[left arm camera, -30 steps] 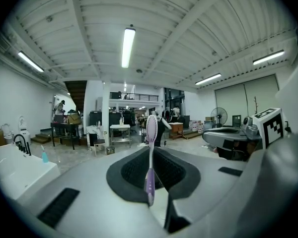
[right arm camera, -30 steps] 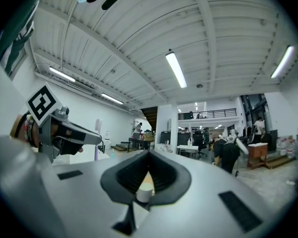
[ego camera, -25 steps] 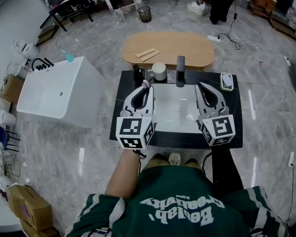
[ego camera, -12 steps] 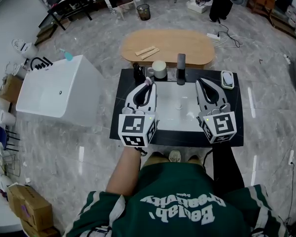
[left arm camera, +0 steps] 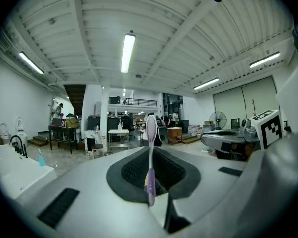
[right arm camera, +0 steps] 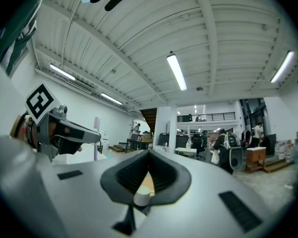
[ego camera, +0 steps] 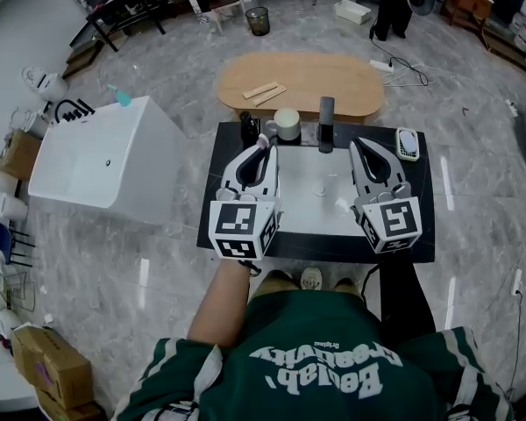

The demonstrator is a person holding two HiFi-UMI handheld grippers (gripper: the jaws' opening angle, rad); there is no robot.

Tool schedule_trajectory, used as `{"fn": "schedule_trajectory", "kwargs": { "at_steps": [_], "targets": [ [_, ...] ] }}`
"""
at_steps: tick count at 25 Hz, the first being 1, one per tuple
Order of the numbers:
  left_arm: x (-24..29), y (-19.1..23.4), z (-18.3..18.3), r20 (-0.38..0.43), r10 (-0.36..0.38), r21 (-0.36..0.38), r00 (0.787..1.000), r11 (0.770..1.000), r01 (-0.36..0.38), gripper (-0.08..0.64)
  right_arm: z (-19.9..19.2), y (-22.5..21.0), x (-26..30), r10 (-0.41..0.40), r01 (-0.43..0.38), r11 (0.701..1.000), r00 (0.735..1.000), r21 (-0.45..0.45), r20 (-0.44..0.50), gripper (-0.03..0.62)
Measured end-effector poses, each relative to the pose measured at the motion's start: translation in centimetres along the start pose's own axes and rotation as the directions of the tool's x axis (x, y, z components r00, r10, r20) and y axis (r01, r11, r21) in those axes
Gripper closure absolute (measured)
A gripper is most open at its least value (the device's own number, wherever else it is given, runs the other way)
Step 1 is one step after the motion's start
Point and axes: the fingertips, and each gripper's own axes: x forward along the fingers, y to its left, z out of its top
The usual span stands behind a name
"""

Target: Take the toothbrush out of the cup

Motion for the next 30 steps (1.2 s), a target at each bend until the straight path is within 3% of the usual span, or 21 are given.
{"fn": "schedule_trajectory", "kwargs": {
  "at_steps": [30],
  "targets": [
    [0.3, 1.8, -0.7, -0.004, 0.027, -0.001, 1.000, 1.000, -0.027, 0.534, -0.4, 1.4, 2.2, 0.036, -0.036, 0.999, 0.999, -0.022, -0.008, 0.589]
  ]
}}
